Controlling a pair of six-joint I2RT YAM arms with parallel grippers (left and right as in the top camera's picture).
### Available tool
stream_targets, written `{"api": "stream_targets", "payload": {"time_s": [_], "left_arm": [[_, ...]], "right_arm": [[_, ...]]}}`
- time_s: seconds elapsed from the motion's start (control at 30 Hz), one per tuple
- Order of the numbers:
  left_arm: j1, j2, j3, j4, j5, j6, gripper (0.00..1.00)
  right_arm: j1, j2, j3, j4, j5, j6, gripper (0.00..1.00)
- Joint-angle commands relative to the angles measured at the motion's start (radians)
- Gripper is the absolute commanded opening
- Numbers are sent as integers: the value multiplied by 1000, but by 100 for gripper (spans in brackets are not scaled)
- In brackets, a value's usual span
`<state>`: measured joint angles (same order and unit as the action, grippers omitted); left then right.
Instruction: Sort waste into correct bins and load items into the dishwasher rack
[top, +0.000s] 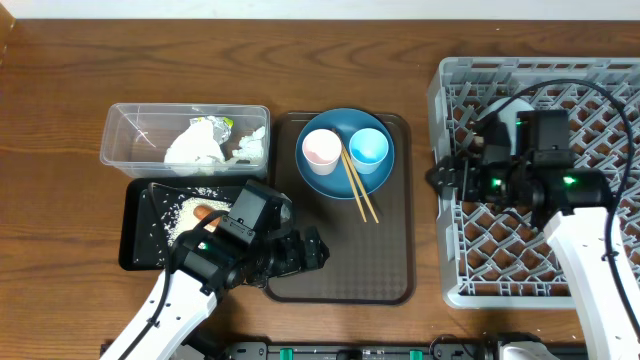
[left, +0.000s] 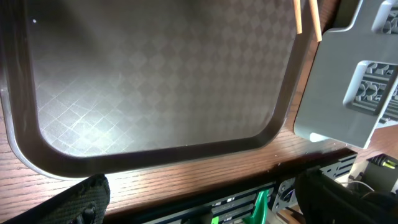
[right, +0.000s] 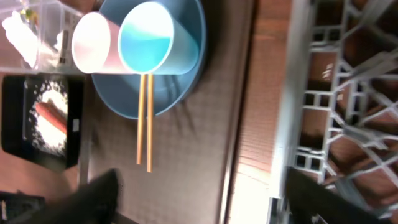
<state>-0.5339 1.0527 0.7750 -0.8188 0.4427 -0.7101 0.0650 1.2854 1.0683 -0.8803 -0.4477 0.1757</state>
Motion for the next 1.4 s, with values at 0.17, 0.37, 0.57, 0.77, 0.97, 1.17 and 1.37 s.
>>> {"api": "stream_targets", "payload": {"time_s": [0.17, 0.37, 0.57, 0.77, 0.97, 1.17, 1.37], "left_arm": [[-1, -8, 18, 10, -1, -30, 98], [-2, -8, 18, 61, -18, -28, 98], [2, -8, 18, 64, -144, -71, 98], [27, 8, 82, 55, -172, -89, 98], [35, 117, 340, -116, -296, -31, 98], [35, 277, 571, -238, -432, -1, 98], [35, 376, 591, -124, -442, -1, 98]], "right_arm": [[102, -2, -2, -48, 14, 90, 96], [145, -2, -3, -168, 30, 28, 96], [152, -2, -3, -230, 121, -2, 99], [152, -2, -3, -233, 154, -21, 99], [152, -2, -3, -223, 154, -21, 99], [152, -2, -3, -186, 161, -21, 99], [152, -2, -3, -156, 164, -21, 99]]}}
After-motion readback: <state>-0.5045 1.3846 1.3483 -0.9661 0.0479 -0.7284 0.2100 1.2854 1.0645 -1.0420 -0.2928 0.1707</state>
